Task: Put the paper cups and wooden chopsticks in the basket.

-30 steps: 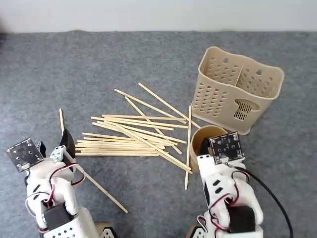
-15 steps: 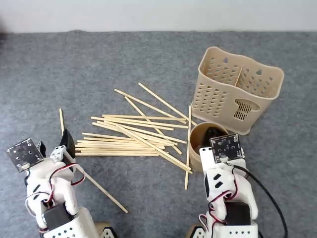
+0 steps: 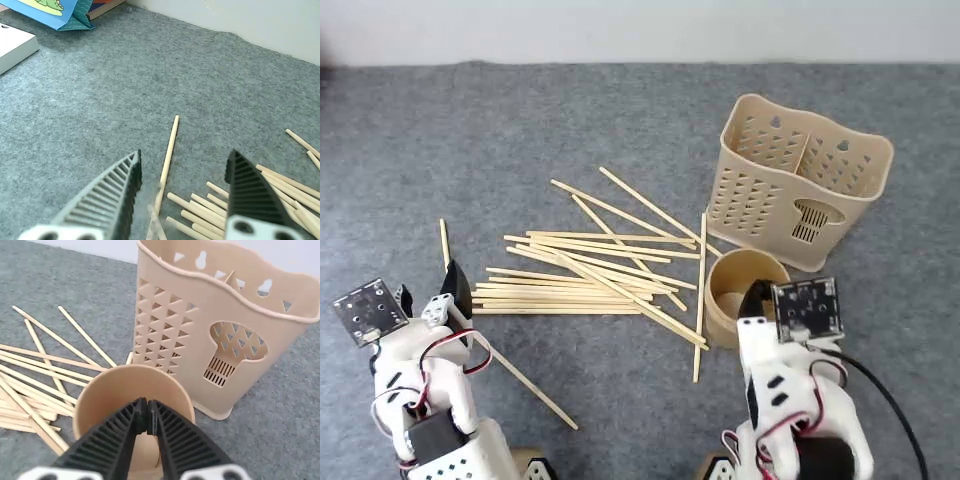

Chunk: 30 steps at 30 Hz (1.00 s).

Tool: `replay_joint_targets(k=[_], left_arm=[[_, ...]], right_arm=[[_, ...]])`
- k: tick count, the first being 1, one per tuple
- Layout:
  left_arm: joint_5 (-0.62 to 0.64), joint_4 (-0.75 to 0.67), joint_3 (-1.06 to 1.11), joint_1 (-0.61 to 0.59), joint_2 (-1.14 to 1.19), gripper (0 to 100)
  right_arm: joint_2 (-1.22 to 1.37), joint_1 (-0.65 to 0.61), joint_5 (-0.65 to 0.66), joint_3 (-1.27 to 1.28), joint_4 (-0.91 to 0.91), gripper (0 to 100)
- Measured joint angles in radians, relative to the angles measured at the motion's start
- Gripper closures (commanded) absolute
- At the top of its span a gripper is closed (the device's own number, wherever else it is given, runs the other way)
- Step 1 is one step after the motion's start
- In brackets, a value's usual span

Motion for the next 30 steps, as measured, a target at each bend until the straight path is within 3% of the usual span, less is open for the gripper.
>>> replay_joint_targets(k=[10,22,30], left_arm=[[0.000,0.000,0.000,0.000,0.000,74],[0.000,0.000,0.000,0.000,0.000,74],[0.000,0.000,0.000,0.000,0.000,74]], right_arm=[[0.112,-0.005,-0.023,-0.098,0.078,98.6],[0.848,-0.005,-0.187,-0.631,0.307,98.2],[1.163,-0.003,-0.292,-0.885,0.497,73.1]])
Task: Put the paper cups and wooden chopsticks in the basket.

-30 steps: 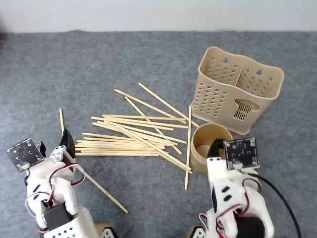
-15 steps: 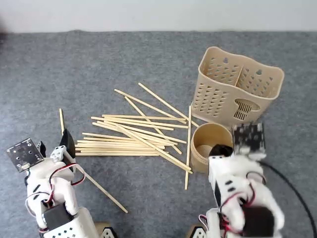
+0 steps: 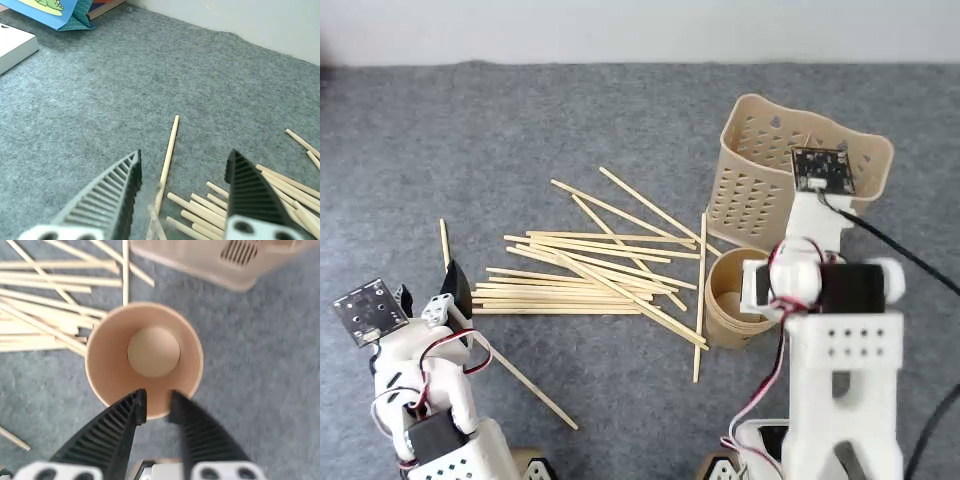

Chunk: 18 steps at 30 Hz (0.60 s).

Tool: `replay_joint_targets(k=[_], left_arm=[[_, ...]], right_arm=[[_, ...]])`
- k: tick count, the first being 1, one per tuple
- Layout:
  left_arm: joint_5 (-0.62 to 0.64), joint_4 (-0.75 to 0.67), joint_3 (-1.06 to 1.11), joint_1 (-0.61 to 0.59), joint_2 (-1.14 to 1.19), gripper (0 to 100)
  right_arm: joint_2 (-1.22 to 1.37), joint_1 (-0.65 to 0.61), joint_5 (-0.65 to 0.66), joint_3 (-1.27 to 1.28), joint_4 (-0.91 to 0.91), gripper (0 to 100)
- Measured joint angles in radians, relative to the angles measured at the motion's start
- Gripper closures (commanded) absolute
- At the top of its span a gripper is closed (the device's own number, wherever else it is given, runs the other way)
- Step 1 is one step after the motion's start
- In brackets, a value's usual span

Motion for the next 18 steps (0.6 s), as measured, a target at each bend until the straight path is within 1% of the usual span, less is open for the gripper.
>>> replay_joint_targets(k=[2,9,13,15,18], left_arm=[[0.000,0.000,0.000,0.000,0.000,74],[0.000,0.000,0.000,0.000,0.000,74],[0.000,0.000,0.000,0.000,0.000,74],[0.000,0.000,0.000,0.000,0.000,74],[0.000,0.000,0.000,0.000,0.000,74]], right_arm=[[0.031,0.002,-0.003,-0.014,0.006,70.7],[0.087,0.002,-0.012,-0.012,0.006,70.7],[0.129,0.000,-0.015,0.064,-0.038,72.2],[0.147,0.000,-0.015,0.124,-0.086,78.9],[0.150,0.003,-0.015,0.158,-0.144,97.0]])
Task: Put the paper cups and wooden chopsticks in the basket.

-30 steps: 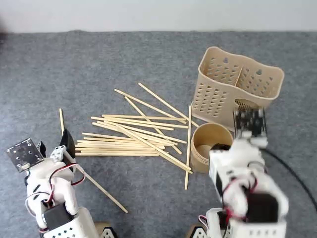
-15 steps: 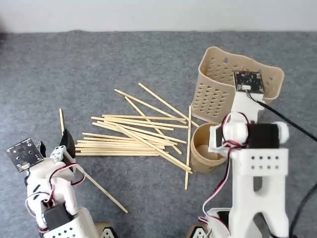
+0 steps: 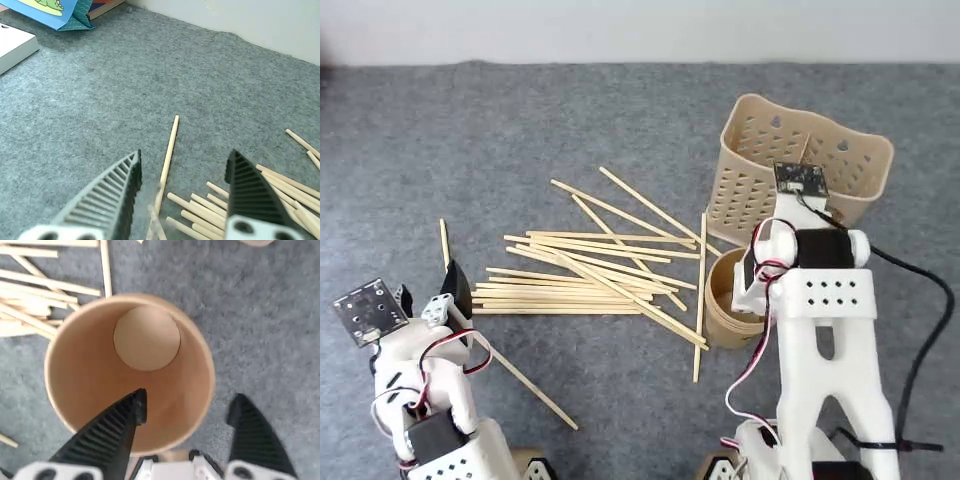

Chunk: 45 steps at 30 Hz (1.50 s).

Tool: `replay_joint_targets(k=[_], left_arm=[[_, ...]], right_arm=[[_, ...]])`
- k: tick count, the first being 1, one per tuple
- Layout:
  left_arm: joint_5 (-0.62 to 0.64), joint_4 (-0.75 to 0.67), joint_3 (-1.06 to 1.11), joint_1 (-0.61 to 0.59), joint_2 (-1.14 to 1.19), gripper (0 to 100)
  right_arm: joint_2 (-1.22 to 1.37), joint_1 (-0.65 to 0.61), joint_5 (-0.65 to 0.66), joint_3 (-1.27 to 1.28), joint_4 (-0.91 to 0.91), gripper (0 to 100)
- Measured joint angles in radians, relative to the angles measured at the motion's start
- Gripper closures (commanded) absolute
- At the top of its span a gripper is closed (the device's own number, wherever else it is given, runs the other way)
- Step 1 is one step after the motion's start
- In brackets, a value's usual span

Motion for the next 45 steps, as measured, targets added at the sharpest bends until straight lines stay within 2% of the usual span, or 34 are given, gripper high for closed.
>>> replay_joint_targets(k=[1,3,6,12,18,33,37,45], left_arm=[[0.000,0.000,0.000,0.000,0.000,74],[0.000,0.000,0.000,0.000,0.000,74],[0.000,-0.003,0.009,0.000,0.000,74],[0.000,-0.003,0.009,0.000,0.000,74],[0.000,-0.003,0.009,0.000,0.000,74],[0.000,-0.003,0.009,0.000,0.000,74],[0.000,-0.003,0.009,0.000,0.000,74],[0.000,-0.003,0.009,0.000,0.000,74]], right_arm=[[0.000,0.002,0.000,0.002,-0.014,99.8],[-0.002,0.018,0.000,0.000,-0.026,95.4],[-0.041,0.058,0.000,0.000,-0.025,99.1],[-0.173,0.061,0.000,-0.078,0.072,99.1],[-0.242,0.068,0.000,-0.203,0.150,99.1],[-0.244,0.074,0.000,-0.588,0.152,99.1],[-0.250,0.087,0.000,-0.641,0.107,99.1],[-0.132,0.250,0.011,-0.669,-0.029,99.1]])
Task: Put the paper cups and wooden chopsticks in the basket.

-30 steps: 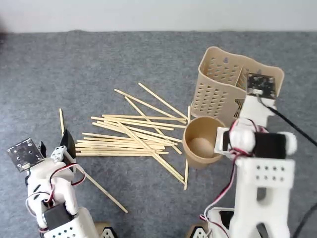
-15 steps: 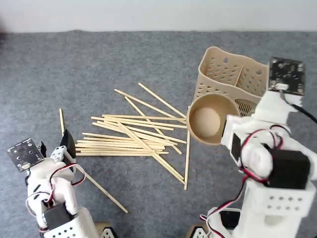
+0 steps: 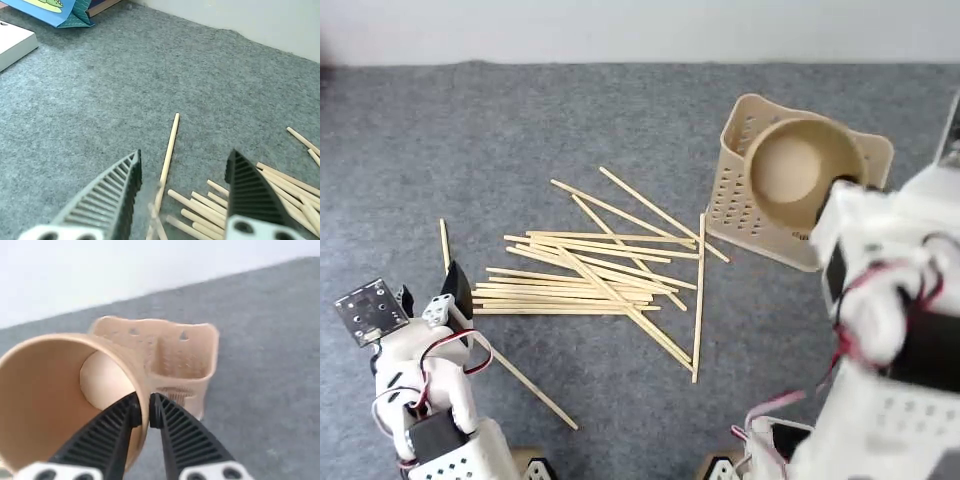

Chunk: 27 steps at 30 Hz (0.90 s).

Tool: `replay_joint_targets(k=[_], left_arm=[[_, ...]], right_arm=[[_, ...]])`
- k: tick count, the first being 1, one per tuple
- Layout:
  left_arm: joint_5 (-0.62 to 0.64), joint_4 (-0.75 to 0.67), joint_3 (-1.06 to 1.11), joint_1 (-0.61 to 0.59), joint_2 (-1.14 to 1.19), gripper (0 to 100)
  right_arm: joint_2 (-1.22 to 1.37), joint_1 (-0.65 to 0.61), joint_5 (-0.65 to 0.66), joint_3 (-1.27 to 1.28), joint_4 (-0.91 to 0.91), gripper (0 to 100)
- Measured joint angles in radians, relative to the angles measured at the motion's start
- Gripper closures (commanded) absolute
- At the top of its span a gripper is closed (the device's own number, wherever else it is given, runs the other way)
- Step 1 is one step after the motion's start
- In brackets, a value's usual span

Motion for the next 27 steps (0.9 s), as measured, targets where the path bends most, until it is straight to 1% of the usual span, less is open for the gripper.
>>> replay_joint_targets(k=[7,11,19,27], left_arm=[[0.000,0.000,0.000,0.000,0.000,74],[0.000,0.000,0.000,0.000,0.000,74],[0.000,0.000,0.000,0.000,0.000,74],[0.000,0.000,0.000,0.000,0.000,74]], right_arm=[[0.196,0.123,0.006,-0.181,-0.012,99.1],[0.265,0.135,0.006,-0.236,-0.012,99.1],[0.425,0.137,0.006,-0.241,-0.012,99.1],[0.503,0.199,0.006,-0.241,-0.025,99.0]])
